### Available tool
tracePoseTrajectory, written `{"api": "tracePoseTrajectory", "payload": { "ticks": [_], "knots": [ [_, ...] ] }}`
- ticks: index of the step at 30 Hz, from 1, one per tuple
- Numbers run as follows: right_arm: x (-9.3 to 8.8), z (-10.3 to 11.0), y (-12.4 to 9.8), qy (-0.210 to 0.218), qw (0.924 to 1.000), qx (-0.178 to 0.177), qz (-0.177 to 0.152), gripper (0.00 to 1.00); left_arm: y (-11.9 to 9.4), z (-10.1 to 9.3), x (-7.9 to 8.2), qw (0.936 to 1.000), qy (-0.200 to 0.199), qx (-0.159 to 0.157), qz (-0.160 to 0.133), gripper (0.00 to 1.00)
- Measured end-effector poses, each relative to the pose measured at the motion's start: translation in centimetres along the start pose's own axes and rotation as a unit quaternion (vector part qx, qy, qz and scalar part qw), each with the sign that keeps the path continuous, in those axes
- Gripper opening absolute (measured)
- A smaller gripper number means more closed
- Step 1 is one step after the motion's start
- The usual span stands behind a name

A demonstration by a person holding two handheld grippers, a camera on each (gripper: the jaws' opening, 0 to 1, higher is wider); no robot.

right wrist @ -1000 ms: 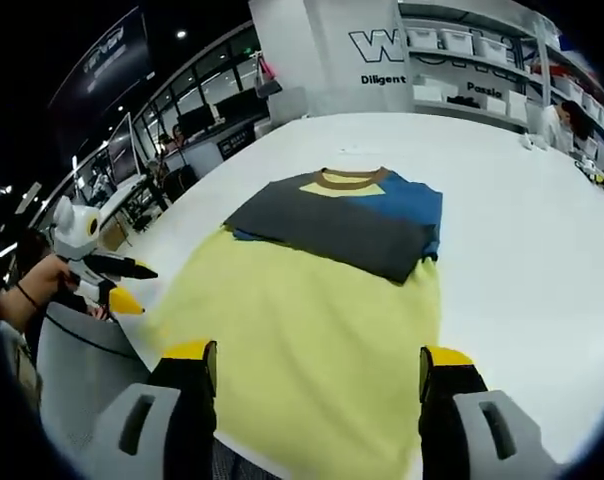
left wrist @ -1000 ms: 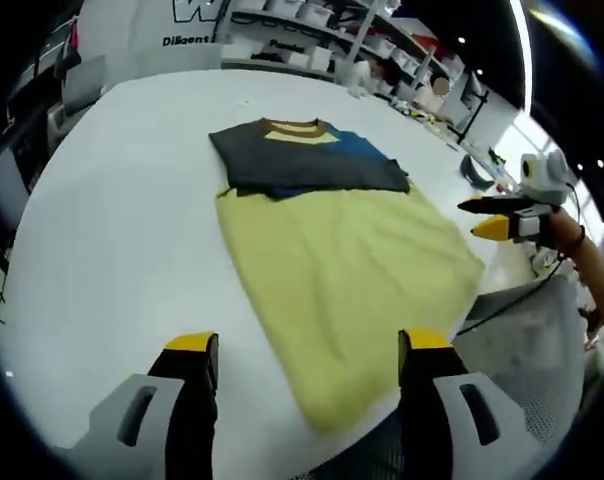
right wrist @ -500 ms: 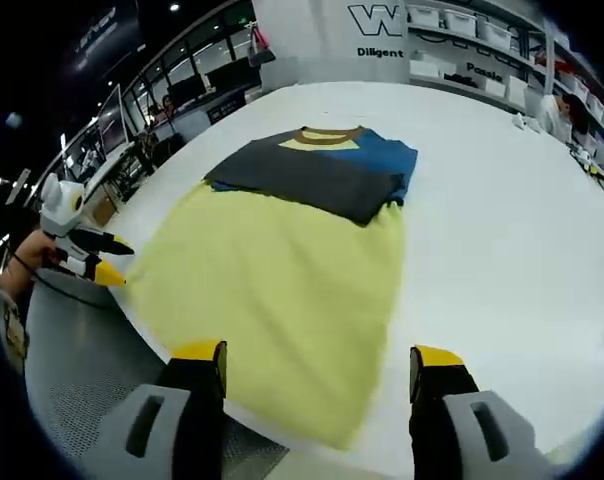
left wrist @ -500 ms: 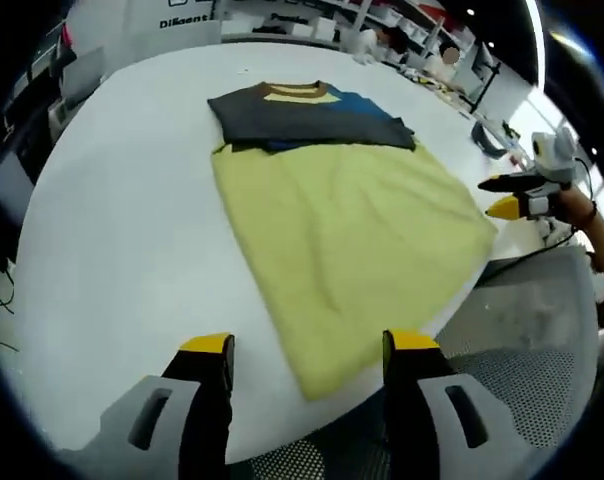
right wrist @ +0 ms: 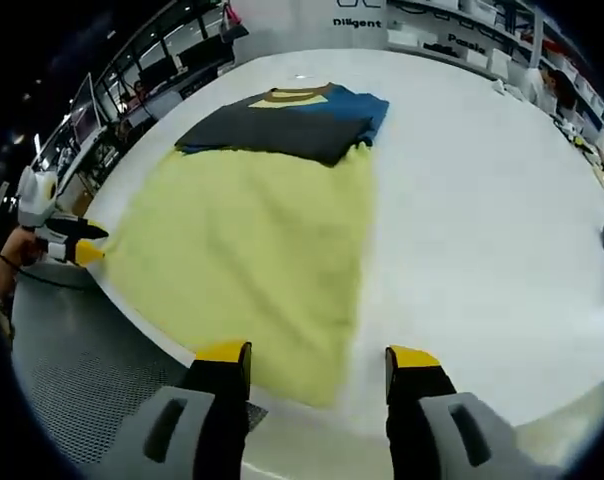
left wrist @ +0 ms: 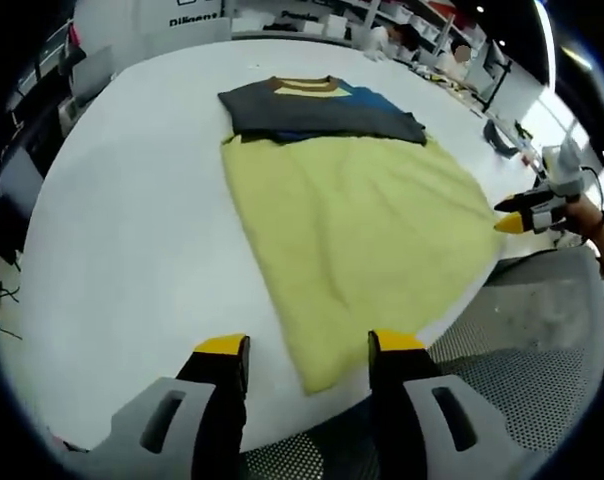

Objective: Fold the garment on the visible template until the final outline fits inside the template.

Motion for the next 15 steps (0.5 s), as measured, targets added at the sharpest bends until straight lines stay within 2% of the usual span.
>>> {"api": "tracePoseTrajectory", "payload": {
  "ticks": [4,8,11,13,15],
  "knots": [
    [-0.1,-0.4,-0.1,-0.01,0.9998,-0.017,0.007,0.39,-0.2,0.2,-0.5,1.0,0.002,0.008,0.0,0.44],
    [0.0,0.2,-0.2,-0.016,0.9997,-0.017,0.01,0.28,-0.5,-0.1,-1.1,0.9998,-0.016,0.011,0.009,0.42],
    [-0.2,0.3,-0.1,-0.011,0.9996,-0.02,0.018,0.24,-0.5,-0.3,-1.4,0.9997,-0.015,0.017,0.005,0.39],
    [-0.5,0.2,-0.2,-0.001,0.9992,-0.024,0.032,0.2,-0.5,-0.3,-1.6,0.9997,-0.012,0.02,0.006,0.34],
    [-0.4,0.2,-0.1,0.003,0.9994,-0.022,0.027,0.18,-0.5,-0.3,-1.6,0.9996,-0.017,0.023,0.004,0.3]
  ]
}}
Point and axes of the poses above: the point that each gripper's makers call its tool centre point, and the gripper's own axes: y roughly forward along the fingers, z roughly to its left, x roughly out of its top, the point moved 3 cm from there along -y, roughly backward along the fingers, and after that the axes turned 10 degrees about -y, right-handed, at the moved point
